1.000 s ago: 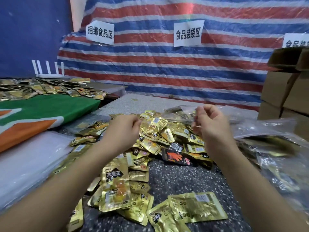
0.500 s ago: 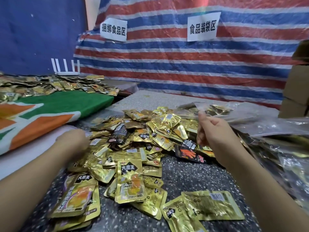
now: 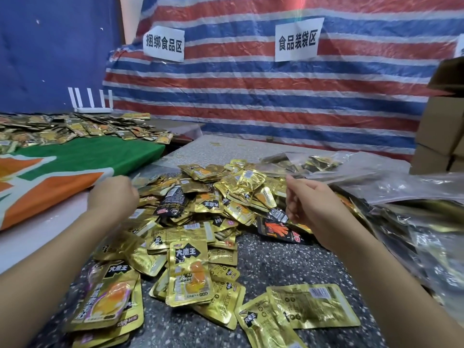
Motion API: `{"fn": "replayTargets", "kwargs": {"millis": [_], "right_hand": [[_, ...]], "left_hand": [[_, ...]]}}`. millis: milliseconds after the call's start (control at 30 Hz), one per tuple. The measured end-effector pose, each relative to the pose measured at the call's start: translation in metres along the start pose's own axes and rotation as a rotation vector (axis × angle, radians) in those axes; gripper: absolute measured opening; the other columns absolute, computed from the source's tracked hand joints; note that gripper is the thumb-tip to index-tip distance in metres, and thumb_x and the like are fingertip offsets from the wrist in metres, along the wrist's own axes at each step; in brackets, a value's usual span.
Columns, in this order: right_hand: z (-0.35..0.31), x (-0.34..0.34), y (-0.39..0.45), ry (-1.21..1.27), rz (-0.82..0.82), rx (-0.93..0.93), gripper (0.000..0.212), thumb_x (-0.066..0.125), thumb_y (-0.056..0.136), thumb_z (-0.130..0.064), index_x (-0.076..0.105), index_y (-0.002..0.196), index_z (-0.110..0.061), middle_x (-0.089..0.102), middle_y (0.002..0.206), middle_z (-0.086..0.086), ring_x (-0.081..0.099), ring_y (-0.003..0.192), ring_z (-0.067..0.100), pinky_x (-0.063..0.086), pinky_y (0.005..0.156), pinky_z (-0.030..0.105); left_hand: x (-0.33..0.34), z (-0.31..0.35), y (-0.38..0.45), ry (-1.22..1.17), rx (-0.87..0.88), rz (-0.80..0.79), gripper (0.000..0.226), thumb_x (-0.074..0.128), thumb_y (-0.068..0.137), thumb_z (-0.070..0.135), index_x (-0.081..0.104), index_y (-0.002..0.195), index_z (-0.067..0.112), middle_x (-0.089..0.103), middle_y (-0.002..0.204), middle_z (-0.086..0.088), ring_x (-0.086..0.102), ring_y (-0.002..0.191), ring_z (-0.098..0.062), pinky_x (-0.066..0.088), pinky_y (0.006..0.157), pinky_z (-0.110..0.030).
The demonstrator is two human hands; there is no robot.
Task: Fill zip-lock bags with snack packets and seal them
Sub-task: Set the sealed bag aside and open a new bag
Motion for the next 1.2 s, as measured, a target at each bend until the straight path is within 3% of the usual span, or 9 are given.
{"fn": "replayTargets", "kwargs": {"millis": [167, 233, 433, 567, 700, 833, 967, 1033, 1200], "right_hand": [[0.000, 0.004, -0.003, 0.069, -0.059, 0.036, 0.032, 0.048, 0.105, -0.022, 0.055, 0.078, -0.005, 0.054, 0.062, 0.005, 0.051, 0.046, 0.012, 0.041, 0.047, 0.022], [-0.001, 0.005, -0.002, 0.138, -0.075, 0.083, 0.020, 0.048, 0.104, -0.016, 0.058, 0.097, -0.001, 0.058, 0.071, 0.007, 0.055, 0.050, 0.013, 0.043, 0.045, 0.021], [0.005, 0.004, 0.001, 0.204, -0.122, 0.246, 0.070, 0.030, 0.100, -0.063, 0.061, 0.114, -0.003, 0.073, 0.096, 0.017, 0.071, 0.078, 0.028, 0.057, 0.063, 0.036], [0.012, -0.003, 0.003, 0.146, -0.084, 0.245, 0.065, 0.034, 0.101, -0.060, 0.063, 0.104, -0.002, 0.071, 0.073, 0.009, 0.067, 0.059, 0.017, 0.054, 0.054, 0.028], [0.012, -0.006, 0.006, 0.082, -0.039, 0.233, 0.035, 0.038, 0.103, -0.028, 0.063, 0.096, -0.004, 0.062, 0.079, 0.012, 0.057, 0.058, 0.016, 0.049, 0.051, 0.025], [0.012, -0.007, 0.008, 0.060, 0.010, 0.208, 0.030, 0.042, 0.101, -0.019, 0.064, 0.099, 0.001, 0.059, 0.081, 0.019, 0.057, 0.057, 0.020, 0.049, 0.049, 0.026], [0.011, -0.008, 0.006, 0.092, -0.002, 0.174, 0.019, 0.049, 0.099, -0.010, 0.062, 0.091, 0.001, 0.065, 0.068, 0.012, 0.062, 0.053, 0.019, 0.052, 0.050, 0.026], [0.009, -0.007, 0.005, 0.093, -0.043, 0.164, 0.019, 0.049, 0.099, -0.007, 0.060, 0.086, 0.000, 0.065, 0.060, 0.006, 0.062, 0.052, 0.016, 0.051, 0.049, 0.024], [0.006, 0.007, -0.003, -0.006, -0.158, 0.075, 0.021, 0.054, 0.100, -0.008, 0.067, 0.090, 0.004, 0.058, 0.069, 0.009, 0.056, 0.056, 0.014, 0.050, 0.052, 0.022]], "left_hand": [[-0.038, 0.093, -0.044, -0.500, 0.344, 0.203, 0.019, 0.057, 0.095, 0.016, 0.074, 0.101, 0.009, 0.074, 0.089, -0.007, 0.066, 0.076, -0.022, 0.057, 0.070, -0.037], [-0.045, 0.130, -0.069, -0.617, 0.502, 0.237, 0.018, 0.061, 0.094, 0.011, 0.072, 0.107, 0.006, 0.075, 0.090, -0.007, 0.067, 0.072, -0.016, 0.058, 0.065, -0.032], [-0.030, 0.192, -0.132, -0.773, 0.811, 0.190, 0.020, 0.056, 0.097, 0.016, 0.067, 0.113, 0.016, 0.071, 0.077, -0.001, 0.060, 0.059, -0.013, 0.052, 0.056, -0.034], [-0.012, 0.193, -0.149, -0.708, 0.952, 0.114, 0.033, 0.047, 0.100, 0.022, 0.064, 0.127, 0.013, 0.075, 0.102, -0.001, 0.070, 0.080, -0.015, 0.057, 0.066, -0.033], [-0.007, 0.186, -0.151, -0.680, 0.958, 0.092, 0.039, 0.041, 0.102, 0.028, 0.064, 0.128, 0.010, 0.072, 0.117, -0.001, 0.070, 0.100, -0.015, 0.059, 0.079, -0.033], [-0.003, 0.182, -0.153, -0.625, 0.964, 0.046, 0.043, 0.037, 0.102, 0.032, 0.062, 0.131, 0.012, 0.069, 0.123, 0.000, 0.067, 0.107, -0.014, 0.056, 0.085, -0.030], [-0.001, 0.178, -0.156, -0.633, 0.880, -0.029, 0.065, 0.021, 0.101, 0.058, 0.063, 0.129, 0.018, 0.065, 0.130, 0.005, 0.057, 0.120, -0.006, 0.049, 0.099, -0.027], [-0.001, 0.175, -0.155, -0.742, 0.791, -0.081, 0.073, 0.014, 0.096, 0.068, 0.068, 0.119, 0.024, 0.065, 0.121, 0.015, 0.054, 0.114, 0.004, 0.042, 0.094, -0.014], [-0.005, 0.172, -0.139, -0.981, 0.468, -0.117, 0.032, 0.048, 0.096, 0.050, 0.060, 0.079, 0.026, 0.058, 0.071, 0.011, 0.054, 0.066, -0.004, 0.040, 0.056, -0.016]]}}
Point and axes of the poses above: each hand's wrist, its own y-axis towards the middle knuckle, its own x-axis out of the palm, z = x × y, the point moved 2 cm from there along y, towards the middle knuckle
